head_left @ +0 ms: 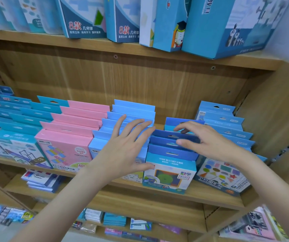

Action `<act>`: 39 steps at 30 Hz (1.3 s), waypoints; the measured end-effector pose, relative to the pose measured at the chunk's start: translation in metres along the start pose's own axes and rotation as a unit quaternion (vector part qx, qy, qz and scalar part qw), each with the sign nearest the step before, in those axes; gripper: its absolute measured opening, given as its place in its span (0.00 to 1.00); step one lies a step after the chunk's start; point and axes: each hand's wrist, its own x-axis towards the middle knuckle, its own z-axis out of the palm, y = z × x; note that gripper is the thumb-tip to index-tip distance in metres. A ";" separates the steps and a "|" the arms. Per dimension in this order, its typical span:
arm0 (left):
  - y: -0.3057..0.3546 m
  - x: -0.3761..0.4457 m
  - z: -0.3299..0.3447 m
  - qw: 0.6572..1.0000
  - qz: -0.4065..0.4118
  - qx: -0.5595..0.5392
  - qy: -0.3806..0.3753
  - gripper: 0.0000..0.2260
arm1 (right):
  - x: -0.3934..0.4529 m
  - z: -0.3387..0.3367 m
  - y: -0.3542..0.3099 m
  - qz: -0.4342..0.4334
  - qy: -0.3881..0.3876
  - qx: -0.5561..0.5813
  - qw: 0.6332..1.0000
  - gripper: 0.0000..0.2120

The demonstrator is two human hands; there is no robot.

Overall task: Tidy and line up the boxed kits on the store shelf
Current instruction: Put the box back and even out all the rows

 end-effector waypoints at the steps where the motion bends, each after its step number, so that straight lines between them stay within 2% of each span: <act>1: 0.001 0.002 0.001 1.000 0.007 -0.002 0.001 0.36 | 0.001 -0.005 0.003 0.003 0.010 0.008 1.000 0.15; 5: 0.002 0.006 0.007 1.000 0.028 -0.002 -0.003 0.32 | 0.020 -0.022 0.022 0.010 0.047 -0.040 0.998 0.13; 8: 0.001 0.005 0.010 1.000 0.025 0.000 -0.009 0.31 | 0.043 -0.030 0.038 0.064 -0.017 -0.113 0.991 0.15; 9: 0.002 0.005 0.010 1.000 0.024 0.002 -0.011 0.31 | 0.051 -0.029 0.042 0.076 -0.048 -0.129 0.988 0.13; 11: 0.003 0.004 0.011 1.000 0.020 0.004 -0.012 0.31 | 0.062 -0.023 0.049 0.083 -0.085 -0.160 0.980 0.04; 14: 0.005 0.002 0.012 1.000 0.012 0.014 -0.016 0.33 | 0.071 -0.020 0.051 0.065 -0.092 -0.181 0.977 0.14; 16: 0.006 0.002 0.013 1.000 0.008 0.017 -0.018 0.33 | 0.073 -0.019 0.047 0.051 -0.103 -0.179 0.977 0.16; 24: 0.008 0.000 0.016 1.000 0.004 0.014 -0.011 0.31 | 0.078 -0.013 0.029 0.003 -0.134 -0.142 0.981 0.15; 28: 0.008 -0.001 0.017 1.000 0.001 0.015 -0.014 0.31 | 0.069 -0.017 0.027 0.010 -0.127 -0.039 0.991 0.03; 35: 0.010 -0.001 0.013 0.999 0.012 0.026 -0.022 0.31 | 0.020 -0.045 0.033 0.038 0.000 0.059 0.998 0.05; 37: 0.014 0.002 0.011 0.999 0.027 0.028 -0.018 0.32 | -0.001 -0.050 0.037 0.047 0.029 0.053 0.997 0.06; 39: 0.022 0.009 0.009 0.999 0.044 0.023 -0.007 0.33 | -0.020 -0.054 0.041 0.063 0.048 -0.003 0.997 0.05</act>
